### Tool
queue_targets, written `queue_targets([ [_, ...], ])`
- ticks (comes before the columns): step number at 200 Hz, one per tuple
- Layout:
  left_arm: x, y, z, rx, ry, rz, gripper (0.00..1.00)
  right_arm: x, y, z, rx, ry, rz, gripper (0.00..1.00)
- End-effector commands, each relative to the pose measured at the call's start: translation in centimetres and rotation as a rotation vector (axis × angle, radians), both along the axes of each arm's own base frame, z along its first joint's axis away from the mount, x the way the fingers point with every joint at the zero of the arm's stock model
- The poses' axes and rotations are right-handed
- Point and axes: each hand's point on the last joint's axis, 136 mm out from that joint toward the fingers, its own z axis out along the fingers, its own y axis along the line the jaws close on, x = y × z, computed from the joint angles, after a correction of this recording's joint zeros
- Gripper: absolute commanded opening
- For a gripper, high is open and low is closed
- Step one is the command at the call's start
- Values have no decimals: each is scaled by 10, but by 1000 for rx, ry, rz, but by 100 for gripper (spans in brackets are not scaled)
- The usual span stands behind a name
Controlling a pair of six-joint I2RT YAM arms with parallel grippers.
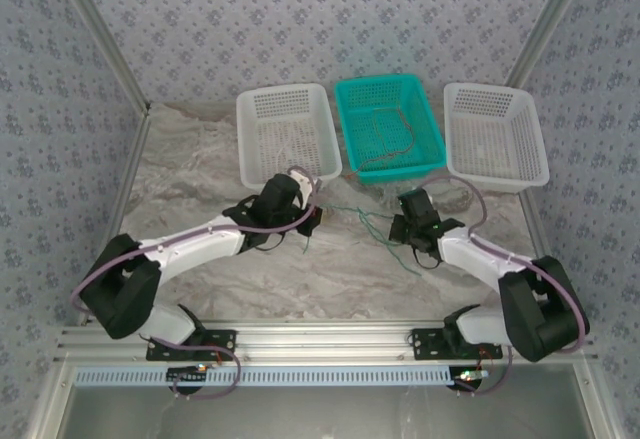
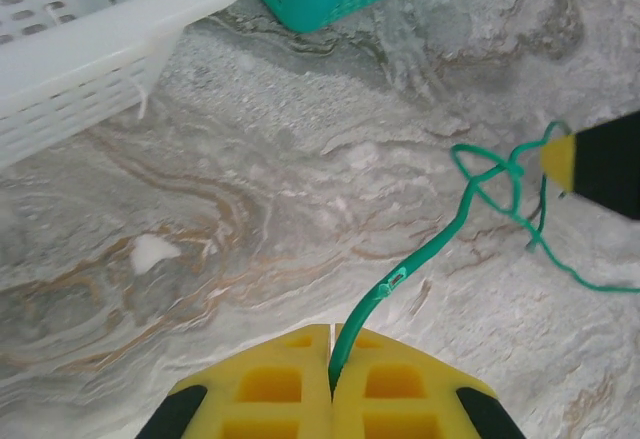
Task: Untangle the cables
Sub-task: Untie the cable from multiple cables.
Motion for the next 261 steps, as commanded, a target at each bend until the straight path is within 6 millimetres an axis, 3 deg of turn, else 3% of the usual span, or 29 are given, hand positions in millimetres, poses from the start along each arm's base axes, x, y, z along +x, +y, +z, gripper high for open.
queue_targets([
  [1,14,59,-5,146,-24,157,0,-18,-47,-16,-100,42,-159,0],
  [31,14,88,5,169,-36,230,0,-15,-46,-11,-75,13,-153,0],
  [44,7,78,17,118,-46,163,0,-9,-28,-8,-21,-2,-70,0],
  [68,-9,47,47,9,-73,-5,0,-4,1,-6,31,27,48,20],
  [97,-6,47,61,64,-86,-11,0,3,16,1,35,39,79,28],
  [136,-14,43,80,98,-99,-66,0,8,55,43,99,-85,207,40],
  [157,-21,46,81,170,-75,-94,0,5,76,65,152,-137,331,45],
  [175,-13,71,79,334,-86,-15,0,0,93,85,195,-234,419,54],
  [194,-7,98,91,466,-126,58,0,4,87,100,179,-322,388,69],
  [216,-10,106,120,476,-190,60,0,7,85,120,178,-392,384,71],
  [244,-31,90,140,447,-221,-124,0,-2,113,151,219,-543,548,72],
  [261,-20,115,147,627,-239,-48,0,-6,123,166,158,-663,615,73],
])
